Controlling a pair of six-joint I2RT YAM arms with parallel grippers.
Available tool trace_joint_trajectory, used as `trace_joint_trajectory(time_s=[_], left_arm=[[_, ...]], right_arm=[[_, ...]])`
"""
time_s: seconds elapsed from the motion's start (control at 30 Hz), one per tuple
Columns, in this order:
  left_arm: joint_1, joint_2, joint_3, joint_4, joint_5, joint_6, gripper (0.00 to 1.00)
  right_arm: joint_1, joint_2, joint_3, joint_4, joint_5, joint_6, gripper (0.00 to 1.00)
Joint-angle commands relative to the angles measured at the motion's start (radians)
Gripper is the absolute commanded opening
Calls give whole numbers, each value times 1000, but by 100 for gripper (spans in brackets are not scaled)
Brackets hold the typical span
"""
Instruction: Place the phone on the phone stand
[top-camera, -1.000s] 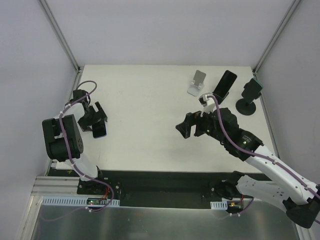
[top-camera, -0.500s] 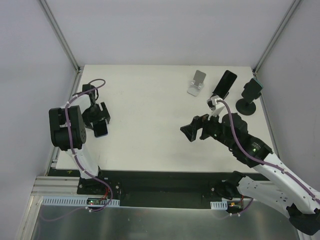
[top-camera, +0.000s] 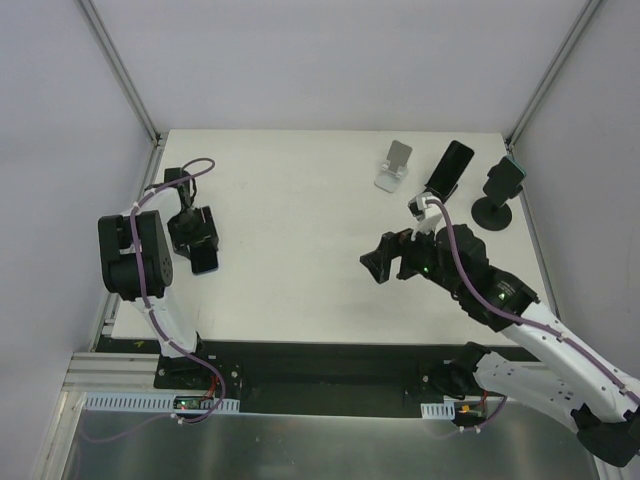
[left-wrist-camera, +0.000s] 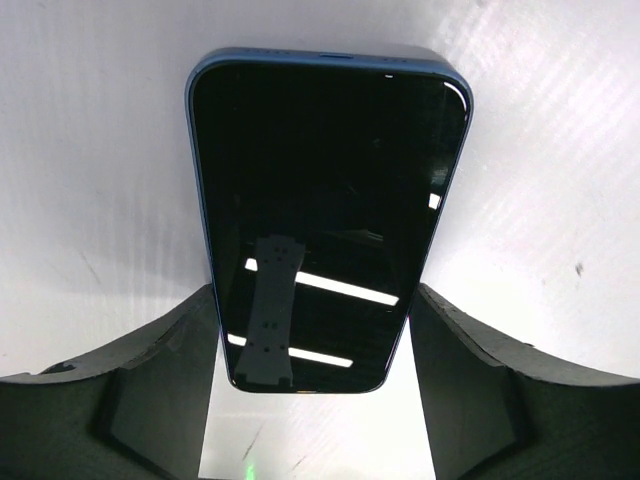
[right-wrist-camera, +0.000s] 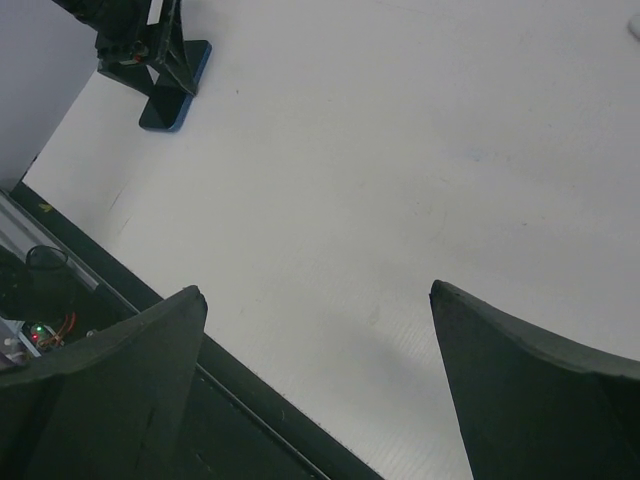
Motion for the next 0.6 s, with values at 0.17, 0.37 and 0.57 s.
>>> trace_joint_trajectory(time_s=[0.17, 0.37, 0.57], left_arm=[[-42, -70, -159, 25, 439, -50, 13], [-108, -200, -290, 120, 548, -163, 3], [-174, -286, -423, 273, 628, -310, 0]], right_arm=[[-18, 62, -46, 53, 77, 19, 96], [-18, 165, -69, 154, 31, 74, 96], [-6, 361, -68, 344, -78, 124, 96]])
